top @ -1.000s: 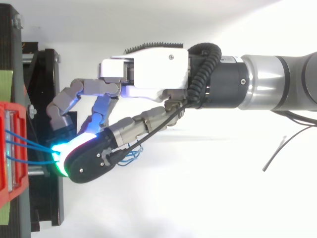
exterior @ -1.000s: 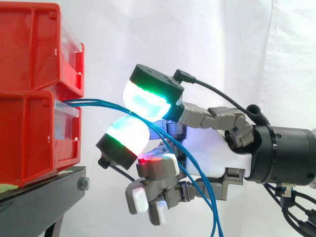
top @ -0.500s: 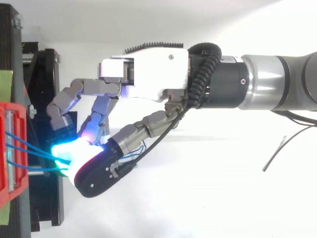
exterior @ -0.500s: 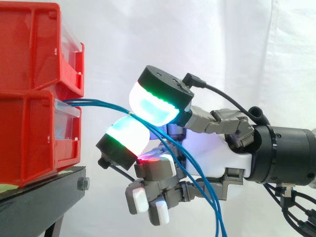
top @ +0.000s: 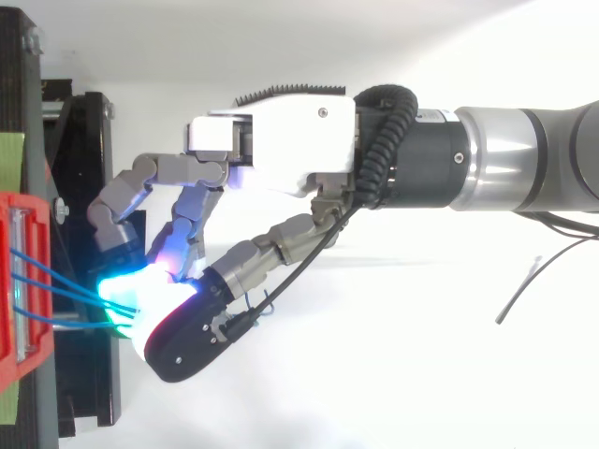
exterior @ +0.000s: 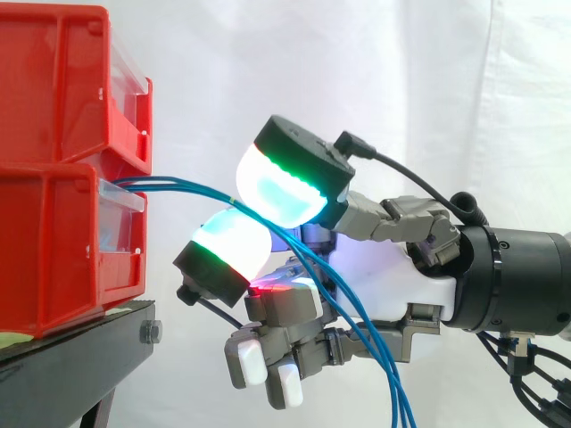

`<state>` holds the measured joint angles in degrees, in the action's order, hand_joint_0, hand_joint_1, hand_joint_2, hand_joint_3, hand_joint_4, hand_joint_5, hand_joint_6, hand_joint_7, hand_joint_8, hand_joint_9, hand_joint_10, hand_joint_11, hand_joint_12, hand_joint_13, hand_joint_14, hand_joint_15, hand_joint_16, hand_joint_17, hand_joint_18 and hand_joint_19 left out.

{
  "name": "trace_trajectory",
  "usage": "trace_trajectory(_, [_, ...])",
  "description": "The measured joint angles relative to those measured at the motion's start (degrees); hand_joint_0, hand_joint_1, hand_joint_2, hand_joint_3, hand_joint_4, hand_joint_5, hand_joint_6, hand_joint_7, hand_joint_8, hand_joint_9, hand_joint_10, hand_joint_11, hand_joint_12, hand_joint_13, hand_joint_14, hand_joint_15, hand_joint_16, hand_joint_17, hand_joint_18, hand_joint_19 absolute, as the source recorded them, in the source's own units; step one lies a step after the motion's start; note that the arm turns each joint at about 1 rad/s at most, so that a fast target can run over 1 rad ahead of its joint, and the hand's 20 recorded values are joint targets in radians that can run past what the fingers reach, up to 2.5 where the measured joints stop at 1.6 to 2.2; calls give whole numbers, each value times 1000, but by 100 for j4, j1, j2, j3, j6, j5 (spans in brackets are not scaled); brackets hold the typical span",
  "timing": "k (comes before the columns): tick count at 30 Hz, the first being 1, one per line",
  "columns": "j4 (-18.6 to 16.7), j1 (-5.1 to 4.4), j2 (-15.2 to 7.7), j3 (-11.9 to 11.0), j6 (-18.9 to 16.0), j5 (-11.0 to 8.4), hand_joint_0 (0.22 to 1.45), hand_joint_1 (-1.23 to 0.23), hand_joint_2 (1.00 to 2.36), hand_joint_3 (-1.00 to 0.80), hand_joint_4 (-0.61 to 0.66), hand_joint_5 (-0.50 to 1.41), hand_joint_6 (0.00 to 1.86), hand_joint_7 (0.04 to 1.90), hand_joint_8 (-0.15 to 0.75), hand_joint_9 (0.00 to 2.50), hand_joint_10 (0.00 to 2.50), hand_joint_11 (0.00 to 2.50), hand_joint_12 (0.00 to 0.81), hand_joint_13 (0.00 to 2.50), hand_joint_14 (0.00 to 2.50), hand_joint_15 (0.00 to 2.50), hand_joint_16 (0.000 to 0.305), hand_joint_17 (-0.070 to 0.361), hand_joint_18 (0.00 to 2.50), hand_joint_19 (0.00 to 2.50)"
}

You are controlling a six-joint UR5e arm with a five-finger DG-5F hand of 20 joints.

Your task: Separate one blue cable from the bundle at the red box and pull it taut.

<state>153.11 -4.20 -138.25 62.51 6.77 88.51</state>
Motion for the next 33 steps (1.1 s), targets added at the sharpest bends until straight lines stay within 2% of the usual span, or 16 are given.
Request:
trace_trajectory(6, [0,-1,0,0,0,-6,589,-568,1016,-262,104,-163,825,1122,282,1160,28,1112,369,963,26,691,47,106,750,863])
trace_trajectory(7, [0,-2,0,0,0,-10,596,-499,1015,-279,119,-154,808,1086,284,1159,28,1106,369,962,26,694,47,106,739,865])
trace_trajectory(11, [0,-2,0,0,0,-16,606,-450,1013,-329,118,-139,772,1125,283,1176,28,1102,372,964,26,685,47,106,731,869])
trace_trajectory(14, [0,-5,0,0,0,-17,574,-422,1001,-482,121,-135,765,1145,285,1195,28,1099,373,983,25,685,49,109,753,863])
trace_trajectory(18, [0,-5,0,0,0,-18,514,-500,1000,-500,139,-135,771,1143,305,1214,26,1108,388,1006,25,677,53,120,823,850])
trace_trajectory(22, [0,-4,0,0,0,-18,468,-723,1000,-500,151,-151,800,1092,309,1222,25,1158,396,1039,24,678,58,130,903,834])
trace_trajectory(25, [0,-5,0,0,0,-18,493,-834,1000,-500,138,-165,818,1093,294,1201,26,1182,384,1027,25,687,55,125,894,843])
trace_trajectory(30, [0,-5,0,0,0,-18,625,-857,1000,-500,110,-178,829,1092,269,1160,28,1200,352,995,27,690,50,112,851,845])
trace_trajectory(33, [0,-5,0,0,0,-22,635,-821,1007,-418,104,-181,829,1085,270,1161,28,1194,353,994,27,699,50,112,849,853])
